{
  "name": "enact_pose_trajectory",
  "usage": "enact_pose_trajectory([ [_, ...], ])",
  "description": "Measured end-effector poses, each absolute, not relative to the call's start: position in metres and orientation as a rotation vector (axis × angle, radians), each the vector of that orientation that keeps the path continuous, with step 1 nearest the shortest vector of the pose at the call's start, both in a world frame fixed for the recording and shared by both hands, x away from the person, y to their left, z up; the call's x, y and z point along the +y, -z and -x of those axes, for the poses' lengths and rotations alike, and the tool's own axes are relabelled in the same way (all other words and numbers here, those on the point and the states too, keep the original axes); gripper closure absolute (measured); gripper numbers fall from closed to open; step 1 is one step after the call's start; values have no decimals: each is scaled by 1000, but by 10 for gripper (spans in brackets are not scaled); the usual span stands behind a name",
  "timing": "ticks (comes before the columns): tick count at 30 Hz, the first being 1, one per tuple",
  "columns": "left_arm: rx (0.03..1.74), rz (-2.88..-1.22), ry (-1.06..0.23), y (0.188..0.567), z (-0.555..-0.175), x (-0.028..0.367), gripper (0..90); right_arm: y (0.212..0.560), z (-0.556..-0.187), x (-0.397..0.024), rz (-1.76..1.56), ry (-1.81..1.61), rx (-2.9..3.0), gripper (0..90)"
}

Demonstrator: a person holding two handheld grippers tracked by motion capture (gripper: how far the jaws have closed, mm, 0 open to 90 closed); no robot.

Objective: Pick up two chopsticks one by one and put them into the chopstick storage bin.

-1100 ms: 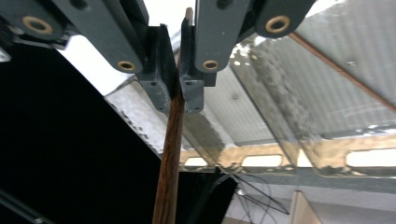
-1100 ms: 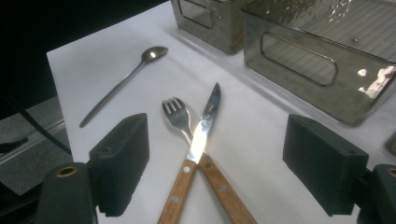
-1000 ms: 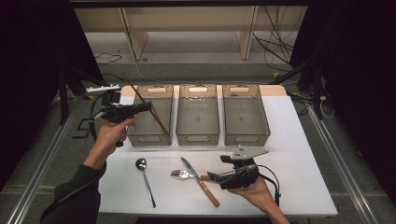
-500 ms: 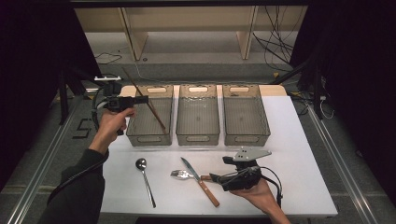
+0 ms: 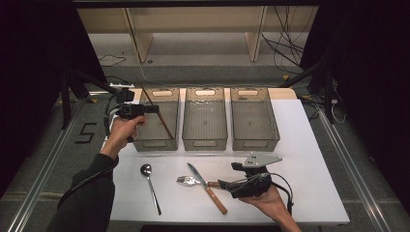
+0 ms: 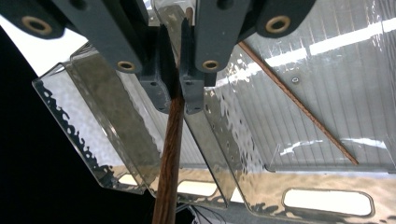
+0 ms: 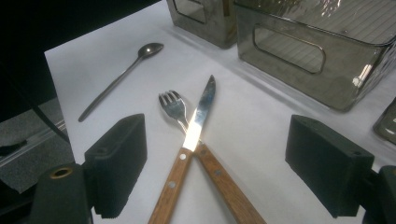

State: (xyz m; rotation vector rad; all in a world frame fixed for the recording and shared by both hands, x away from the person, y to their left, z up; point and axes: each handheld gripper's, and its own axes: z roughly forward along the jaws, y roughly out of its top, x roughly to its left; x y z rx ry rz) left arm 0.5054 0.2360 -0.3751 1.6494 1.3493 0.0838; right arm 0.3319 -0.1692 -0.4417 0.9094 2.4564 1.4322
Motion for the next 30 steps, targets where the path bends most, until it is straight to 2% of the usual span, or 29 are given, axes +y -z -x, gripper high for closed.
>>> enact_pose_trajectory([
  [11,1379,-1666,-15,388,-509,233,842,442,-331,-170,-905,-1428,2458,213],
  [30,1432,-1712,-9,403,-514,224,835,441,-331,-172,-902,-1433,2452,216],
])
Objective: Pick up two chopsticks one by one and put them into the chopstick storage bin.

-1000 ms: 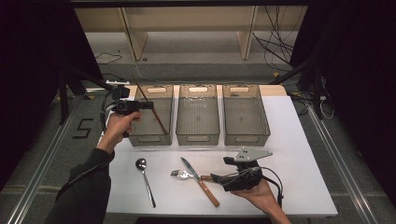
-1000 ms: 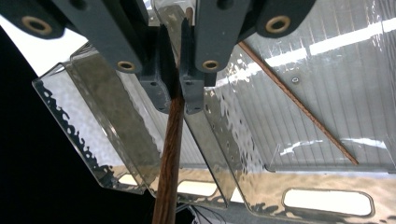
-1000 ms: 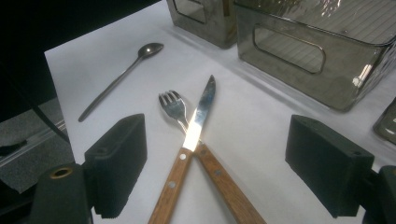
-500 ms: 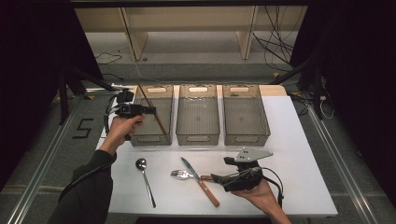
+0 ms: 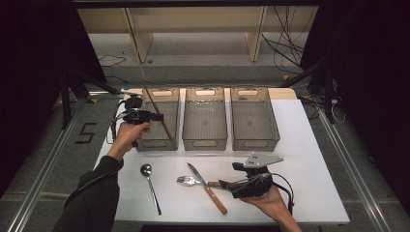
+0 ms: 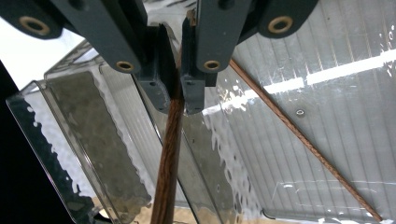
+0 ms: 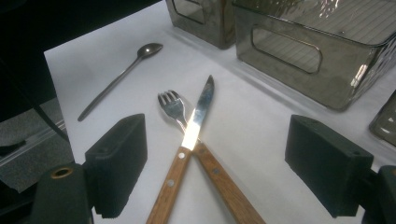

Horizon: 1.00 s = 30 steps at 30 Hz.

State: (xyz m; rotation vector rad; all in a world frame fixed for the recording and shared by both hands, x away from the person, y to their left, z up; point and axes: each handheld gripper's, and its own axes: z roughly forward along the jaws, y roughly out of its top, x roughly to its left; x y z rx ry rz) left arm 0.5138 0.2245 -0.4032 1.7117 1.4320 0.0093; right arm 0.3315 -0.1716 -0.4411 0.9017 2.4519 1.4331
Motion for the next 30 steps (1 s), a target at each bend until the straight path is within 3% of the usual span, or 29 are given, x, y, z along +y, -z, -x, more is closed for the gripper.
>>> enact_pose_trajectory([
  [2,1440,-1720,-14,403,-515,222,809,441,-332,-172,-903,-1430,2454,216],
  [5,1458,-1762,-11,405,-517,218,654,441,-331,-171,-902,-1427,2461,217],
  [10,1517,-1817,-110,405,-520,208,316,442,-331,-171,-901,-1423,2462,218],
  [13,1529,-1857,-131,405,-521,201,225,441,-331,-171,-901,-1428,2458,219],
  [18,1544,-1893,-183,404,-522,195,156,441,-331,-171,-900,-1429,2457,219],
  [21,1561,-1936,-297,401,-521,191,146,440,-331,-172,-897,-1430,2455,219],
  [30,1526,-1875,-286,391,-514,192,149,441,-331,-171,-902,-1429,2459,219],
])
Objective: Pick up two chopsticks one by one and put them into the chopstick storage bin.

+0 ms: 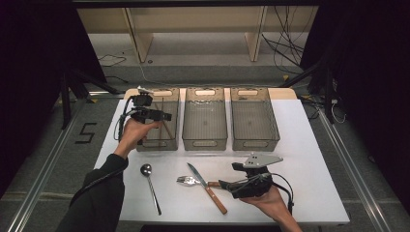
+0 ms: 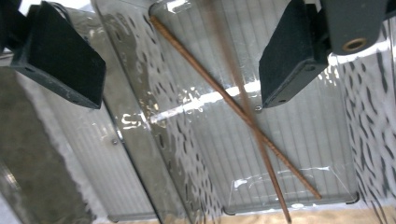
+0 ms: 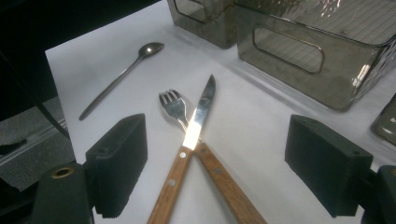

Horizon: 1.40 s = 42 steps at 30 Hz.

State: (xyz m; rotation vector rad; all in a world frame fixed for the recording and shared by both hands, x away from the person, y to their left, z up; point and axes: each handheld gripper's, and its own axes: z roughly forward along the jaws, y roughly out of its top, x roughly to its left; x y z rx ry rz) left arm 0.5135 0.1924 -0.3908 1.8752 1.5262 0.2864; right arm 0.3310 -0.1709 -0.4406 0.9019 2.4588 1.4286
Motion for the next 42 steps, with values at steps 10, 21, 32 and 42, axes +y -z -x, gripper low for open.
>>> enact_pose_trajectory([
  [10,1420,-1810,-224,381,-485,196,154,437,-330,-169,-902,-1416,2458,221],
  [21,1329,-1725,-196,386,-443,201,158,436,-327,-161,-891,-1341,2485,230],
  [32,1331,-1703,-246,402,-409,212,158,436,-322,-154,-876,-1330,2493,237],
  [42,1378,-1742,-292,414,-386,219,159,439,-321,-152,-886,-1325,2491,238],
])
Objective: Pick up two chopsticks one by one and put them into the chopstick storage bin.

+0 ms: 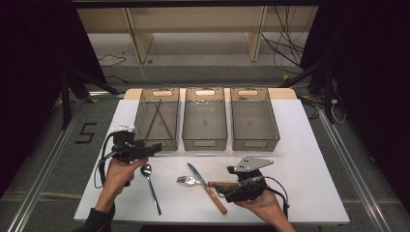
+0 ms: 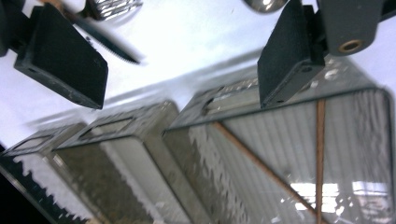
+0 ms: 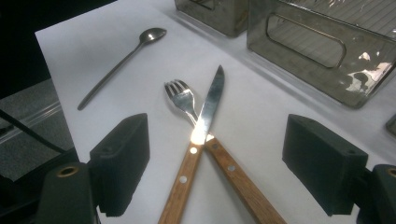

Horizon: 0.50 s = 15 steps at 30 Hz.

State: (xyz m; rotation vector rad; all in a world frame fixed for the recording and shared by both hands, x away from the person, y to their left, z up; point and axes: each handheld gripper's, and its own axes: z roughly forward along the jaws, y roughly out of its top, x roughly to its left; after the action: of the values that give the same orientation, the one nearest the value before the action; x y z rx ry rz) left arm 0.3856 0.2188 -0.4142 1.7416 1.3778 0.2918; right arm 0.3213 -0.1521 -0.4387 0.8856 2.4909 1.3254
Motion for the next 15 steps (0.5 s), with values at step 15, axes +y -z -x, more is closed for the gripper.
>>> enact_pose_trajectory([
  [15,1426,-1743,-285,428,-359,229,175,440,-319,-151,-899,-1323,2481,239],
])
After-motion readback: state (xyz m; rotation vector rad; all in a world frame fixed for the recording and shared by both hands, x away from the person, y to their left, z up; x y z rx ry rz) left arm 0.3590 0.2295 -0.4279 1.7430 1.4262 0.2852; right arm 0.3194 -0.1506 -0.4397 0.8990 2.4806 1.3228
